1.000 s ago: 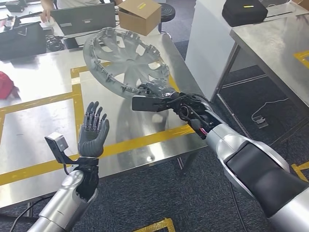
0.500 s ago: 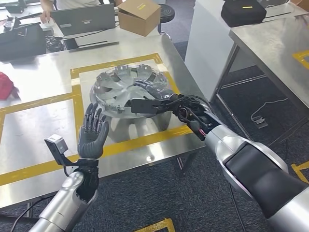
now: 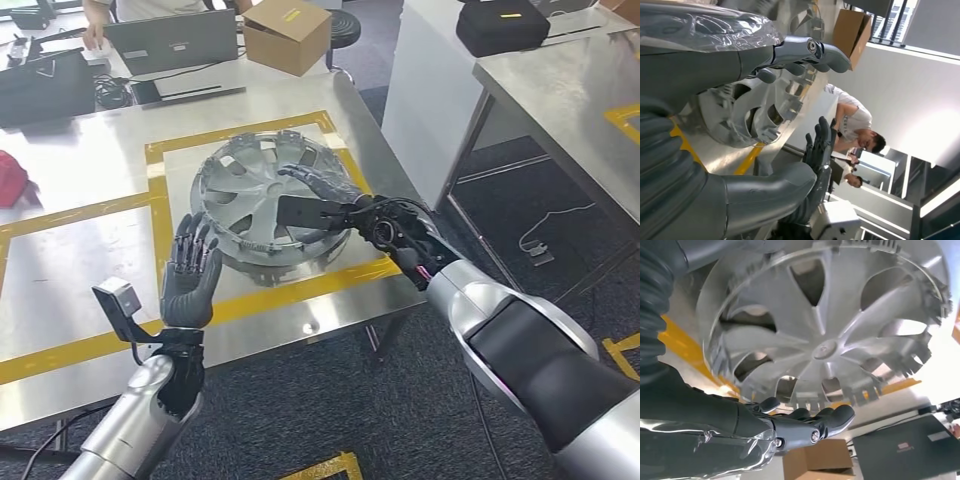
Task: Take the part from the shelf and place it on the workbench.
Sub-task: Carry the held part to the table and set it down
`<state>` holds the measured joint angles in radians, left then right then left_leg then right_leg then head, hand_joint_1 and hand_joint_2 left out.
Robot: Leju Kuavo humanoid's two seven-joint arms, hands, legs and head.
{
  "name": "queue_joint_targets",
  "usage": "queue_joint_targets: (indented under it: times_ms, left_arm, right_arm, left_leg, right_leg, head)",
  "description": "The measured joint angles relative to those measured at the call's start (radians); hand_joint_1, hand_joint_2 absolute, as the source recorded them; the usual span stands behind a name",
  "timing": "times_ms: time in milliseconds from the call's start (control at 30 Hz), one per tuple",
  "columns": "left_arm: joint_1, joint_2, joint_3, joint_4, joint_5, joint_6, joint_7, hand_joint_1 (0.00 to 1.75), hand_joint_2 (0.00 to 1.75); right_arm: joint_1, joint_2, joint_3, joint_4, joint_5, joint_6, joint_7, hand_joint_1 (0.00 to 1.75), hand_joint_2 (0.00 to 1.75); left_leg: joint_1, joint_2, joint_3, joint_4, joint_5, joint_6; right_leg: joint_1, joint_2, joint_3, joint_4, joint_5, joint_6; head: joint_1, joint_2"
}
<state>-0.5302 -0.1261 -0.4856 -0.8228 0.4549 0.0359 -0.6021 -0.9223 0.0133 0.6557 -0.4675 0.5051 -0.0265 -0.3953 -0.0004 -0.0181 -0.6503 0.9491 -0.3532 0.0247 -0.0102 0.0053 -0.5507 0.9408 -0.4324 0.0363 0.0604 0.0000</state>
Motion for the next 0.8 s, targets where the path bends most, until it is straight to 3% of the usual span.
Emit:
queue_joint_targets:
  times_ms: [100, 233, 300, 600, 800]
  left_arm:
    - [0.009, 0.004, 0.0, -0.003, 0.005, 0.02, 0.013, 0.0, 0.0]
    - [0.03, 0.016, 0.0, -0.018, 0.004, 0.052, 0.022, 0.0, 0.0]
    - [0.037, 0.023, 0.0, -0.024, 0.002, 0.06, 0.023, 0.0, 0.0]
    - [0.048, 0.039, 0.0, -0.046, -0.01, 0.081, 0.022, 0.0, 0.0]
    - [0.065, 0.053, 0.0, -0.087, -0.015, 0.121, 0.039, 0.0, 0.0]
  right_arm:
    - [0.021, -0.004, -0.031, -0.044, -0.14, 0.034, 0.017, 0.0, 1.75]
    - [0.113, -0.025, -0.089, -0.223, -0.432, 0.059, 0.129, 0.0, 1.75]
    - [0.167, -0.038, -0.111, -0.329, -0.517, 0.044, 0.169, 0.0, 1.75]
    - [0.276, -0.081, -0.174, -0.636, -0.604, 0.008, 0.192, 0.0, 1.75]
    - [0.371, -0.111, -0.212, -0.852, -0.686, -0.029, 0.253, 0.0, 1.75]
  left_leg:
    - [0.0, 0.0, 0.001, 0.0, 0.0, 0.0]
    - [0.0, -0.001, 0.002, 0.0, 0.0, 0.0]
    - [0.0, 0.0, 0.002, 0.0, -0.001, -0.001]
    - [0.0, 0.002, 0.004, -0.001, -0.001, -0.001]
    - [0.0, 0.002, 0.005, -0.001, -0.001, -0.001]
  right_leg:
    - [0.0, 0.0, 0.001, 0.0, 0.0, 0.0]
    - [0.0, -0.001, 0.002, 0.0, -0.001, 0.0]
    - [0.0, 0.0, 0.002, 0.0, -0.001, 0.0]
    - [0.0, 0.0, 0.003, 0.0, -0.001, 0.0]
    - [0.0, 0.001, 0.004, 0.0, -0.001, 0.0]
  head:
    - [0.0, 0.0]
    - [0.0, 0.0]
    - [0.0, 0.0]
    - [0.0, 0.0]
    - [0.0, 0.0]
